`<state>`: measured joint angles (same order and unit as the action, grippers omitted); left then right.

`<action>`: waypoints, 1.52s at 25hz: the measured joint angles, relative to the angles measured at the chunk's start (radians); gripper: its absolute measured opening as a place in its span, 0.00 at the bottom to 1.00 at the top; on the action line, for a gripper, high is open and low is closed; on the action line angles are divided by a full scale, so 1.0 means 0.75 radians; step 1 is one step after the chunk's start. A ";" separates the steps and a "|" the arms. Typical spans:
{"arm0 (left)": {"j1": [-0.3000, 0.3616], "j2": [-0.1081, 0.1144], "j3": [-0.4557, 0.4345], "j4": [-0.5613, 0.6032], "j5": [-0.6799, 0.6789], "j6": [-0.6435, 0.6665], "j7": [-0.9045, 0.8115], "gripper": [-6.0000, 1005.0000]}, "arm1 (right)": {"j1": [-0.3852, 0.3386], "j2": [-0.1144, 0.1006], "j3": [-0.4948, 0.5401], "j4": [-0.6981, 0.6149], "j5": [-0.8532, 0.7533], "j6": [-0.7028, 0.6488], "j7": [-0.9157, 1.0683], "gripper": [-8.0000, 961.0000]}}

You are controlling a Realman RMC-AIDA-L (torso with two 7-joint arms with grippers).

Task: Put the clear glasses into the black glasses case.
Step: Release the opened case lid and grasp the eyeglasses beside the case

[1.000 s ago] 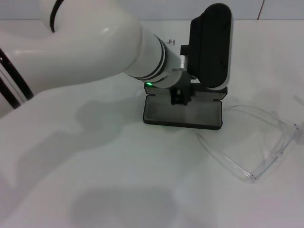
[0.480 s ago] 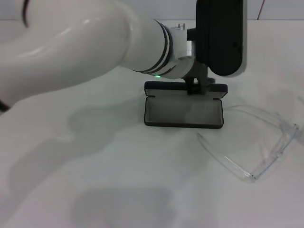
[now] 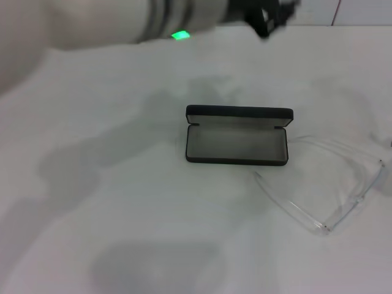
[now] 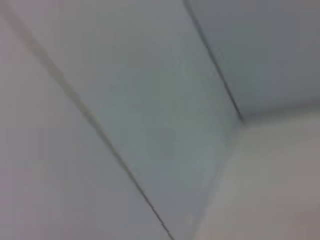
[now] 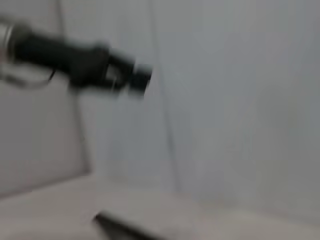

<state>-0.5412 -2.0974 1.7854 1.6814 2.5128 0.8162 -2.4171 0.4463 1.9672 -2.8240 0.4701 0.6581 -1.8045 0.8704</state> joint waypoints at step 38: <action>0.289 0.009 -1.046 -1.655 -2.060 0.925 1.136 0.23 | 1.017 0.057 -0.004 0.472 -1.585 -0.129 0.054 0.84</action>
<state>-0.3246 -2.0907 1.0008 0.4404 0.9682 1.5099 -1.5649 1.2092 2.0103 -2.8273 0.8241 -0.5310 -1.9015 0.9108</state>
